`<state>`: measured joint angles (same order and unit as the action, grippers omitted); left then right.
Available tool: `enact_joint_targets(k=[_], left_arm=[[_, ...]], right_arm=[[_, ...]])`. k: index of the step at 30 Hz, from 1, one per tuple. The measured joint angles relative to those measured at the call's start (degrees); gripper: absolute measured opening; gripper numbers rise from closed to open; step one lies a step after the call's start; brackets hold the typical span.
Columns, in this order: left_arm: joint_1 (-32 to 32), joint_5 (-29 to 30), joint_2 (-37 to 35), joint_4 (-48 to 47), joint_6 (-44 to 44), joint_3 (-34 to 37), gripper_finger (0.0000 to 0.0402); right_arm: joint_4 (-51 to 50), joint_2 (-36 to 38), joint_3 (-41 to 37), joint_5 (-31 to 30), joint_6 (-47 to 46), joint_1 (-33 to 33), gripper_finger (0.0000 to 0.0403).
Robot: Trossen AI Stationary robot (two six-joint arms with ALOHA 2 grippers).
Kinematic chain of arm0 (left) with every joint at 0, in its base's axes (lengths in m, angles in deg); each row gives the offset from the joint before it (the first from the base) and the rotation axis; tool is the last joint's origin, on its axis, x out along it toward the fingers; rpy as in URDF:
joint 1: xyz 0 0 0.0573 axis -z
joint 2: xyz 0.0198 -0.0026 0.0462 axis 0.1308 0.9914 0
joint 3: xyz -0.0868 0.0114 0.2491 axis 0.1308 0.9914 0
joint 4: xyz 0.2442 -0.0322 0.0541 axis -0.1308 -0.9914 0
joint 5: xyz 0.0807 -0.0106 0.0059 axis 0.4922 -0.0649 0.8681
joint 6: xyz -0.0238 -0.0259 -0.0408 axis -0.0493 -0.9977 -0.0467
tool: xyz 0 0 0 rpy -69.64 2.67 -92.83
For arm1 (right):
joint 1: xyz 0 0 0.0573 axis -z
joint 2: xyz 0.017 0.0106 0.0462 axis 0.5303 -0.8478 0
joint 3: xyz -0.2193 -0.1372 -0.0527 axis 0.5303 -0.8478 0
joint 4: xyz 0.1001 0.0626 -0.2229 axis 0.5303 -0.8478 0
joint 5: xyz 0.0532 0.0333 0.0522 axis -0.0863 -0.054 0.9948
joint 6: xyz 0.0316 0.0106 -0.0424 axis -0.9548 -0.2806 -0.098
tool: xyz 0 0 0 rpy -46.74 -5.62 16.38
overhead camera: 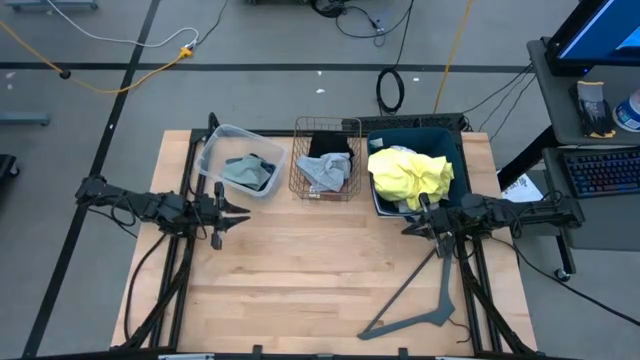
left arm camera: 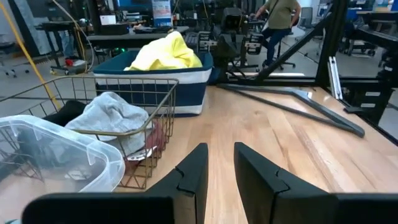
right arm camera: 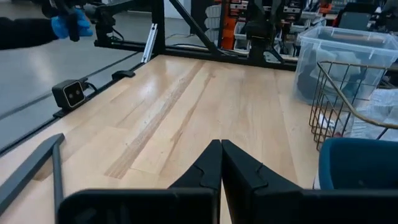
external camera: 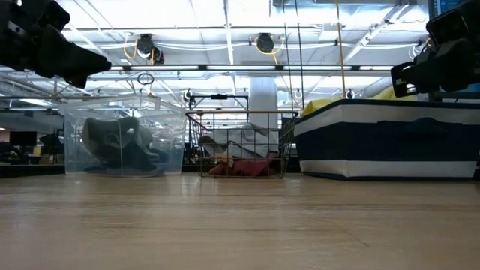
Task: Pick & Place Cloths
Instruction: Return to Home Position
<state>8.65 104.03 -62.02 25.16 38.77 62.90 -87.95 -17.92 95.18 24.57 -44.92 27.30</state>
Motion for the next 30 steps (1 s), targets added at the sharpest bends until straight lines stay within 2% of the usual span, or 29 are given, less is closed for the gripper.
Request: enact_joint_targets(k=[7, 17, 30], left_arm=[[-0.02, 3.20, 0.00, 0.42, 0.55, 0.00, 0.0081], [-0.02, 3.56, 0.00, 0.40, -0.48, 0.00, 0.0081], [-0.02, 3.56, 0.00, 0.42, -0.57, 0.00, 0.0081]], right_arm=[[-0.15, 0.00, -0.02, -0.28, 2.94, 0.00, 0.0000], [-0.20, 0.00, -0.05, -0.31, 5.23, 0.00, 0.0000], [-0.28, 0.00, -0.07, -0.02, -9.24, 0.00, 0.0003]])
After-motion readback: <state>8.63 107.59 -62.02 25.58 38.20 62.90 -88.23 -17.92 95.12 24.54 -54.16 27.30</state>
